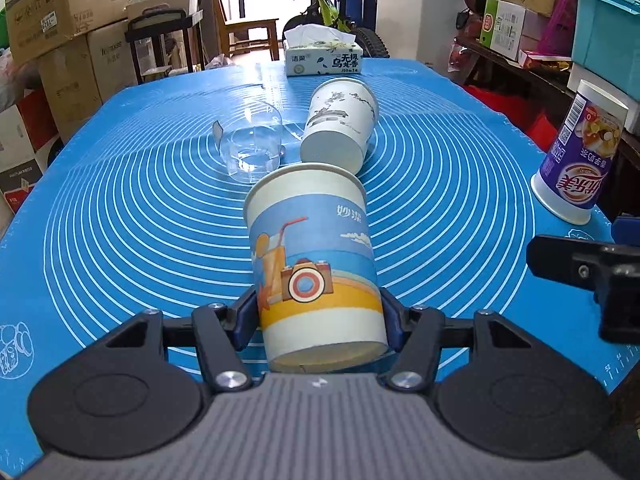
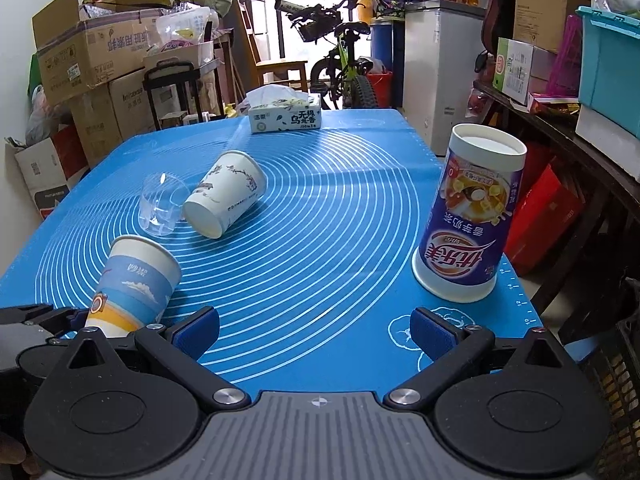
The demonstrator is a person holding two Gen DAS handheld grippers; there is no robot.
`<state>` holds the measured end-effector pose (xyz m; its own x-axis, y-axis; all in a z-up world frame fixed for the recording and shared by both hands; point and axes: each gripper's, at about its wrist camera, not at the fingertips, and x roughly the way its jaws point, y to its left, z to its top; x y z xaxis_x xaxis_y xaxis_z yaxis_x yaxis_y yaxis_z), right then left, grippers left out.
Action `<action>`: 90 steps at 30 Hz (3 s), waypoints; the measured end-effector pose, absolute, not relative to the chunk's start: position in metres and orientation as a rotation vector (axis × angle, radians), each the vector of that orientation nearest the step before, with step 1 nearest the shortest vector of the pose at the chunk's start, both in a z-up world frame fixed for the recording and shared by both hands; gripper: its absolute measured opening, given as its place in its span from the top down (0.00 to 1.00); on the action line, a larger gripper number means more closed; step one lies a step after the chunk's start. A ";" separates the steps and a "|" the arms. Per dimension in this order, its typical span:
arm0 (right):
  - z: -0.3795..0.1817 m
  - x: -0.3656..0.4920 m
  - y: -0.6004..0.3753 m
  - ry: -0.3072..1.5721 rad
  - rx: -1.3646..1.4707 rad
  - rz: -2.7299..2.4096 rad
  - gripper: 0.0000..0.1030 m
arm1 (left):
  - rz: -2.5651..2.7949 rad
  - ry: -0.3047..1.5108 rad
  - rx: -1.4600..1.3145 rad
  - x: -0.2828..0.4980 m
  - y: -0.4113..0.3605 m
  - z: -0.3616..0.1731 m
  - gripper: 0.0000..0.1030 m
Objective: Flip cup upside down
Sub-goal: 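Lift the blue-and-orange cup with the left gripper toward the right gripper, then grasp the cup with the right gripper while the left gripper opens and releases it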
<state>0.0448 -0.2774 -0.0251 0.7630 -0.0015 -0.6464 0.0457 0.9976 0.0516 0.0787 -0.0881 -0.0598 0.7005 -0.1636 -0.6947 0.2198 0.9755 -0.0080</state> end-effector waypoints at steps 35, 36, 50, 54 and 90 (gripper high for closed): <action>0.024 0.051 -0.229 0.629 -0.395 0.148 0.00 | -0.208 0.759 0.008 0.042 -0.058 -0.033 0.10; 0.029 0.051 -0.220 0.614 -0.480 0.163 0.00 | -0.213 0.753 0.005 0.038 -0.054 -0.030 0.10; -0.017 0.051 -0.108 0.161 -1.948 0.373 0.00 | 0.037 0.628 -0.037 0.045 0.020 -0.019 0.07; -0.047 0.046 -0.107 0.015 -2.257 0.526 0.00 | 0.079 0.619 -0.054 0.051 0.034 -0.021 0.07; -0.094 0.047 -0.100 0.104 -2.178 0.817 0.44 | 0.101 0.579 -0.065 0.064 0.054 -0.026 0.07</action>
